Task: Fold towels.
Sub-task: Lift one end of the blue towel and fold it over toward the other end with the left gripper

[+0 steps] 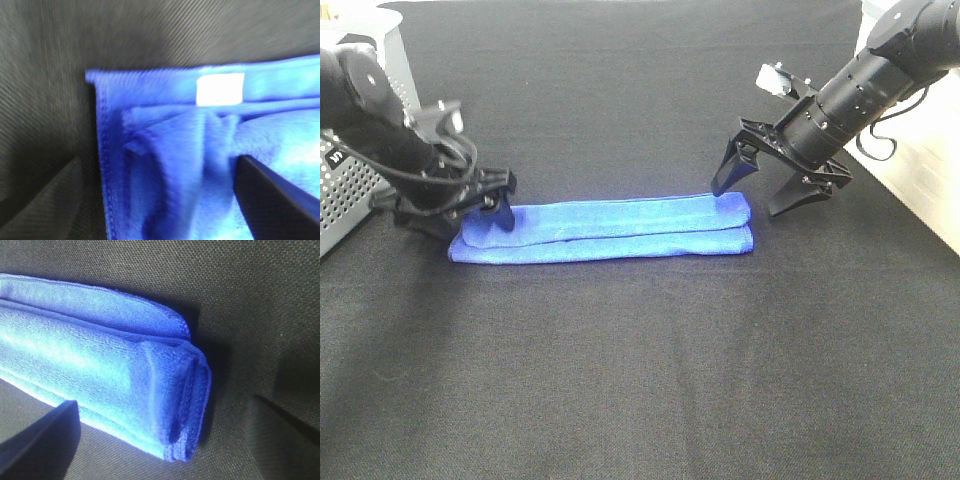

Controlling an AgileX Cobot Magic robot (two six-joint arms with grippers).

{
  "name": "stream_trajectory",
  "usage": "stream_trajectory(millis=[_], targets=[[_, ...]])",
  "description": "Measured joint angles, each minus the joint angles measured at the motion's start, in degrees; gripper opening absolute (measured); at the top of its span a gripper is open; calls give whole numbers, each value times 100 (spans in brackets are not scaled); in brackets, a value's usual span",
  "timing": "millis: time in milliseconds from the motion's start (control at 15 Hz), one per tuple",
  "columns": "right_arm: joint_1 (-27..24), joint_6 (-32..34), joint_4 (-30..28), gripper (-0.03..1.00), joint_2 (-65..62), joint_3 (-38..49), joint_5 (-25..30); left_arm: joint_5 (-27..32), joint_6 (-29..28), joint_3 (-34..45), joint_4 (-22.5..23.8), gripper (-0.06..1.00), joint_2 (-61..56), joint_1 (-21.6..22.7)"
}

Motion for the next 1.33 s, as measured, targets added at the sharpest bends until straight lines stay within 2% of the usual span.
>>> stream_trajectory(millis=[133, 200, 400, 467, 733, 933, 1067, 1200, 1333], targets=[[0, 0, 0, 84, 0, 0, -6, 6, -11, -29, -40, 76, 52, 6], [0, 0, 0, 84, 0, 0, -17, -6, -11, -46, -143, 70, 80, 23], [0, 0, 0, 84, 0, 0, -34, -52, -11, -52, -458, 19, 155, 52], [0, 0, 0, 84, 0, 0, -34, -52, -11, -52, -481, 9, 160, 52], [0, 0, 0, 84, 0, 0, -34, -6, -23, -52, -361, 8, 126, 40], [0, 0, 0, 84, 0, 0, 109, 802, -670, -292, 963, 8, -269, 34], [0, 0, 0, 84, 0, 0, 252, 1541, -1163, -665, 1793, 8, -619, 34], [0, 0, 0, 84, 0, 0, 367, 2257, -1278, -1094, 1851, 8, -900, -52], [0, 34, 17, 84, 0, 0, 504, 2659, -1278, -1381, 1364, 8, -940, -338]])
